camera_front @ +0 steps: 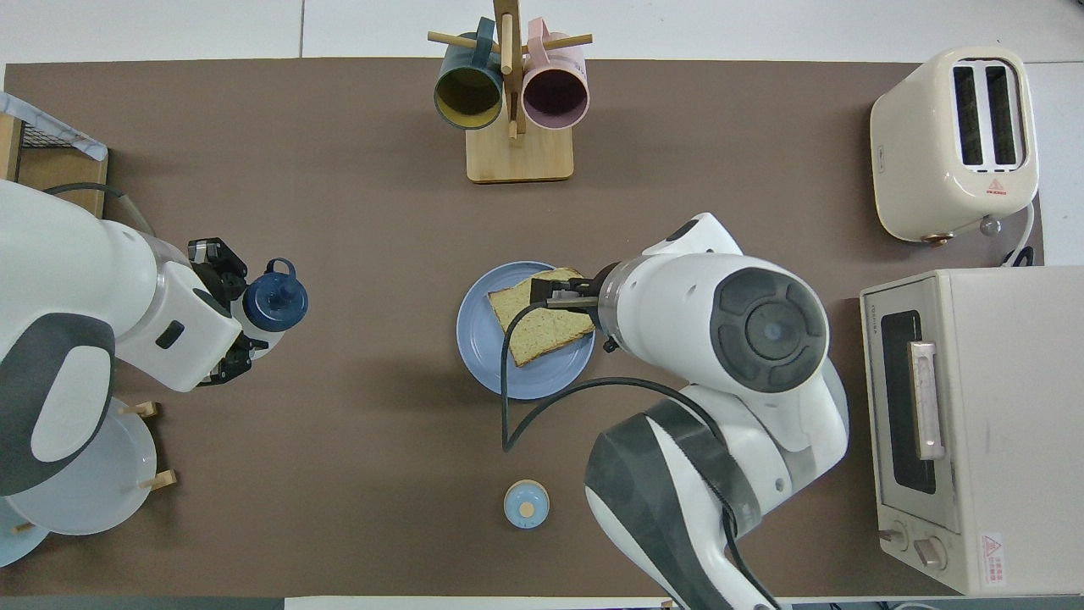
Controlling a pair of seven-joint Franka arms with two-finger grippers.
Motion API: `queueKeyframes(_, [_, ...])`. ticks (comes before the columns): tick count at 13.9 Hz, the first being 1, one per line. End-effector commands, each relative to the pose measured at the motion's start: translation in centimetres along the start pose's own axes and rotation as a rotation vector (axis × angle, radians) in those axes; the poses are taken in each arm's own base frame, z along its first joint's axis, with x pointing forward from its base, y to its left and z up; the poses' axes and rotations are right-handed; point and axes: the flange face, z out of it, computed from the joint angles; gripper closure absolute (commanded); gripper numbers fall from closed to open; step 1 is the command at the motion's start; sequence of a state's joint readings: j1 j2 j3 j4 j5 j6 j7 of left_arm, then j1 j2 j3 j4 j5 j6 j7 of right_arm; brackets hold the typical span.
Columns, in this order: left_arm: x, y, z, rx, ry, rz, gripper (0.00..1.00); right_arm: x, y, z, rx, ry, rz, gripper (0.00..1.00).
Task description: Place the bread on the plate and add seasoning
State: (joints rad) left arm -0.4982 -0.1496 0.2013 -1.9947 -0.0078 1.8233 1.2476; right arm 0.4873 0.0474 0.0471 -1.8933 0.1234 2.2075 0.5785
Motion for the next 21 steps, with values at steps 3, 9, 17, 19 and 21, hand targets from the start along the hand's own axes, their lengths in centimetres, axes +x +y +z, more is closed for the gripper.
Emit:
queueKeyframes(3, [0.6, 1.9, 0.4, 0.008, -0.006, 0.041, 1.00, 2.8, 0.6, -6.4, 0.158, -0.201, 0.148, 0.00])
queueKeyframes(9, [1.9, 2.9, 0.7, 0.006, -0.012, 0.016, 1.00, 1.7, -3.8, -9.7, 0.270, -0.260, 0.309, 0.00])
queueKeyframes(17, [3.0, 4.0, 1.0, 0.007, -0.014, 0.004, 1.00, -3.3, -13.4, -11.1, 0.336, -0.160, 0.209, 0.22])
queueKeyframes(19, [3.0, 4.0, 1.0, 0.007, -0.014, 0.002, 1.00, -3.6, -14.5, -10.1, 0.323, -0.163, 0.202, 0.33])
queueKeyframes(21, [3.0, 4.0, 1.0, 0.007, -0.014, -0.011, 1.00, -3.9, -16.1, -10.4, 0.334, -0.149, 0.190, 0.40])
